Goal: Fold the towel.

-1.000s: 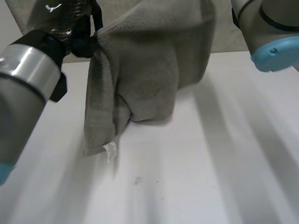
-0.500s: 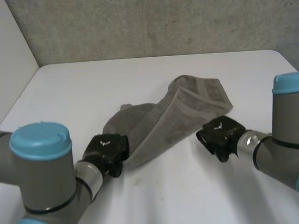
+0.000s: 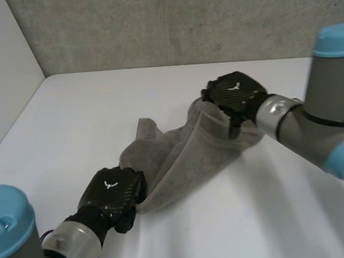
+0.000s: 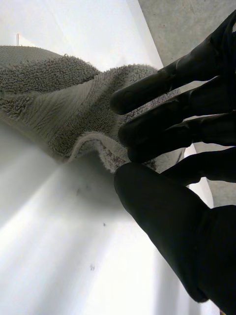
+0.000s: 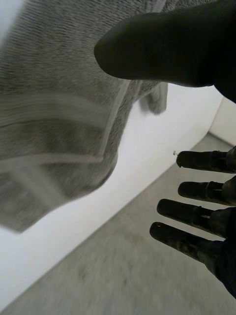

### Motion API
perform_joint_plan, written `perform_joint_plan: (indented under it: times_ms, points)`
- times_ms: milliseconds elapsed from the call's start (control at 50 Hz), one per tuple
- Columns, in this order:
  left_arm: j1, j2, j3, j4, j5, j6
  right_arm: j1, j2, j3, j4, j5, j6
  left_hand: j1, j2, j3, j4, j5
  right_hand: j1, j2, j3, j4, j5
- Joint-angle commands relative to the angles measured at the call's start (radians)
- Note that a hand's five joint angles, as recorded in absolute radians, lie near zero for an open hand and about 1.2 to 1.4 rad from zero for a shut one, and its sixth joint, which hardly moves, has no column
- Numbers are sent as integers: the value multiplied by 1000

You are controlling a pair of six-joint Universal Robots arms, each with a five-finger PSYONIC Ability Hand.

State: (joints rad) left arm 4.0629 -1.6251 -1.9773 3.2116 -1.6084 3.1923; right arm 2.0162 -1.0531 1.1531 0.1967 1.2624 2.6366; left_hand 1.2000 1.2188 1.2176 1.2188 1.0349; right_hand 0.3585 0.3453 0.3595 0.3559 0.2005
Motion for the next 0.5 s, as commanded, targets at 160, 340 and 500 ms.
perform_joint_plan:
  times_ms: [160, 340, 500]
  points:
    - [8, 74, -40, -3, 1, 3, 76, 386, -395, 265, -196, 3, 196, 178, 179, 177, 187, 172, 185, 171, 174, 155]
    - [45, 80, -17, 1, -1, 2, 96, 438, -435, 262, -140, -1, 196, 178, 179, 177, 187, 546, 559, 545, 548, 529]
    - [119, 68, -6, 1, 22, 3, 90, 401, -440, 259, -104, 3, 196, 178, 179, 177, 187, 331, 344, 330, 334, 315]
